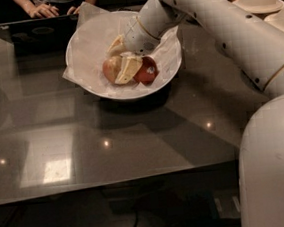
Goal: Pick apple from white bowl
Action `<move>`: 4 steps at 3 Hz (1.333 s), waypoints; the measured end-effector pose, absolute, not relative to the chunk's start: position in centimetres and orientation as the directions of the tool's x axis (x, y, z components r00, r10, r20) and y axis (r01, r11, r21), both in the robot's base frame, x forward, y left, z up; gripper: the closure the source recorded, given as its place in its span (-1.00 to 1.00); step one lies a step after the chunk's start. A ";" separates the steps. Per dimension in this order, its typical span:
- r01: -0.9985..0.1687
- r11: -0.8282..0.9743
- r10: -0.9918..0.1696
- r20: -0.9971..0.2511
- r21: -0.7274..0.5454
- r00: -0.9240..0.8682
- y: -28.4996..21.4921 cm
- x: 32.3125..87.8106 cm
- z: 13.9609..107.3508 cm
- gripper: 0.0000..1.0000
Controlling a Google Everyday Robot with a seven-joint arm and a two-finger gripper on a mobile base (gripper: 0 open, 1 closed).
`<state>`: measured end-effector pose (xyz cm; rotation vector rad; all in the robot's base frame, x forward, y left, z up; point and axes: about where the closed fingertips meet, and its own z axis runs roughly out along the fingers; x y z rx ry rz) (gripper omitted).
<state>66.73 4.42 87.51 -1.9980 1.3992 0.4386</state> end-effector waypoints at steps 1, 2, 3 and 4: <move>-0.916 -0.200 -0.687 -0.617 -0.346 0.384 3.8 66.4 88.9 1.00; -0.896 -0.155 -0.671 -0.621 -0.416 0.404 1.9 65.5 92.0 1.00; -0.876 -0.118 -0.654 -0.628 -0.467 0.422 0.2 64.8 94.5 1.00; -0.861 -0.088 -0.635 -0.638 -0.501 0.436 -2.0 64.2 96.9 1.00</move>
Offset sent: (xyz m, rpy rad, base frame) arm -0.0233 -0.0566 0.0882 0.1333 -0.1812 -0.0862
